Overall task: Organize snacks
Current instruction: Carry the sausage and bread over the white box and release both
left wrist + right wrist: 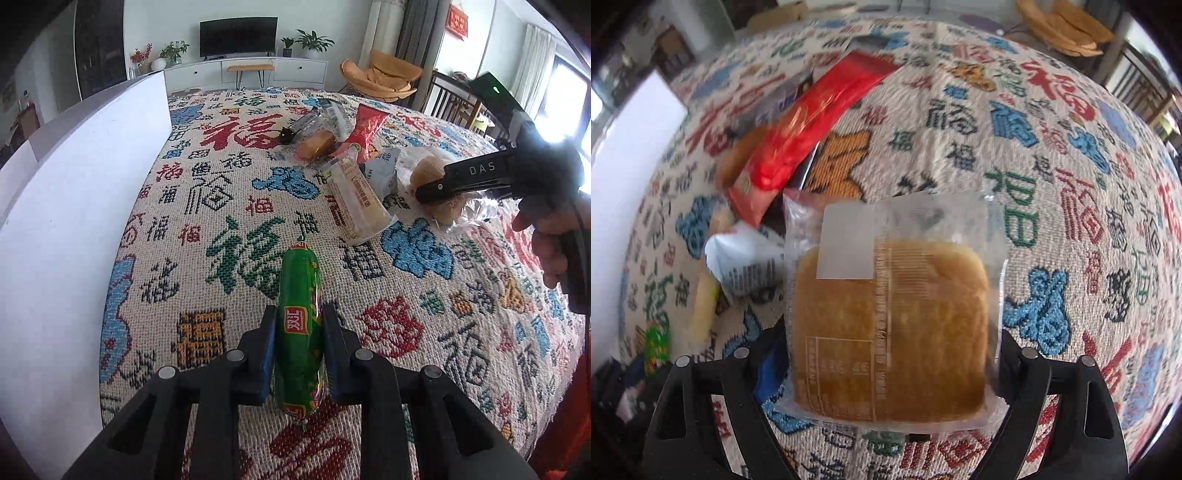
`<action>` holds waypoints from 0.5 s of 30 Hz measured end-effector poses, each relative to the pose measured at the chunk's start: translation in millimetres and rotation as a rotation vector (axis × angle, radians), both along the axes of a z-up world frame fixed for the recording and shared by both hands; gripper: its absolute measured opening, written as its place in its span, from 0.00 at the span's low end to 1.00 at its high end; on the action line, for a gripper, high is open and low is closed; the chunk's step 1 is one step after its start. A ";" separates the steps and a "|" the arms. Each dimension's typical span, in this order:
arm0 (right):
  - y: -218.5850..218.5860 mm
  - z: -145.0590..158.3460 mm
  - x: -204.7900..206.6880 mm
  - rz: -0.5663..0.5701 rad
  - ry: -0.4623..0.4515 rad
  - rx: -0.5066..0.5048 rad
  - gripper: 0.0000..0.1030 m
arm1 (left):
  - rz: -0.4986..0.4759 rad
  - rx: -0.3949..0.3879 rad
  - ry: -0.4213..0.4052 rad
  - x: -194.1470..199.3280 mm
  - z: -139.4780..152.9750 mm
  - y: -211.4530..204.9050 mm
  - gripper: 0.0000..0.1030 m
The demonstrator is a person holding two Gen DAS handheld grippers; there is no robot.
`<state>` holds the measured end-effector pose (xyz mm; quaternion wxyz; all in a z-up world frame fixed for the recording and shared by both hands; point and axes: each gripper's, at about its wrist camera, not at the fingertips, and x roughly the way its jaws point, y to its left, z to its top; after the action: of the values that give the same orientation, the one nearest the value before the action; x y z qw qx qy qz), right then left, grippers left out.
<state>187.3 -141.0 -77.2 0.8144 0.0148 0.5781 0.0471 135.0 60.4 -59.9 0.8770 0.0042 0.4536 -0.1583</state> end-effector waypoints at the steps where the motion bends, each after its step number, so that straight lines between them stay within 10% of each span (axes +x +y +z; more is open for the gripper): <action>1: -10.2 4.4 -6.7 -0.029 -0.027 0.052 0.73 | 0.007 -0.032 -0.005 -5.6 3.8 5.5 0.22; 9: -30.4 72.5 -58.4 0.033 -0.185 0.112 0.72 | 0.056 -0.307 -0.071 -29.9 60.2 38.5 0.22; 15: 76.4 160.8 -85.5 0.293 -0.299 0.308 0.72 | 0.157 -0.317 -0.210 -51.5 133.5 111.9 0.22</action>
<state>101.8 -64.6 83.6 0.8635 0.0476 0.4332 0.2538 83.4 172.3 73.6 0.9189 -0.1527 0.3279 -0.1576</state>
